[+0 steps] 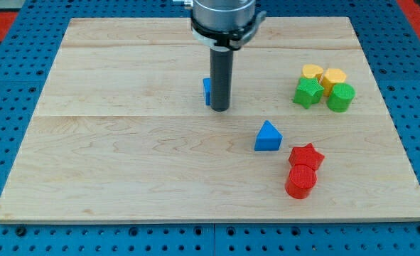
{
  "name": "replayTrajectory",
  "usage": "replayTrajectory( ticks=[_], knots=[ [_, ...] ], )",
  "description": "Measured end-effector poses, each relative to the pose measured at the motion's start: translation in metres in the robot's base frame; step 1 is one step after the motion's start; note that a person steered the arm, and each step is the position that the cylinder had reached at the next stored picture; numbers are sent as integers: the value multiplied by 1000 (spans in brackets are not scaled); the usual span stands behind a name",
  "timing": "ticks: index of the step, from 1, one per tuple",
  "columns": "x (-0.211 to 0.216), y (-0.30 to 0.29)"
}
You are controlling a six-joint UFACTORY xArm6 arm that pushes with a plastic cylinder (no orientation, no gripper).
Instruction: Separate the red star and red circle
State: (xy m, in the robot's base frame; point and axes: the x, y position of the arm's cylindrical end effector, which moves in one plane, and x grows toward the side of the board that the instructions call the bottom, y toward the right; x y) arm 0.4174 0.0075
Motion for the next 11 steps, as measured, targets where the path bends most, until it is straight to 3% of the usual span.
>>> replayTrajectory(
  ticks=[2,4,6,7,10,11],
  knots=[
    [-7,2],
    [10,63],
    [43,165],
    [79,192],
    [140,175],
    [139,149]
  ],
)
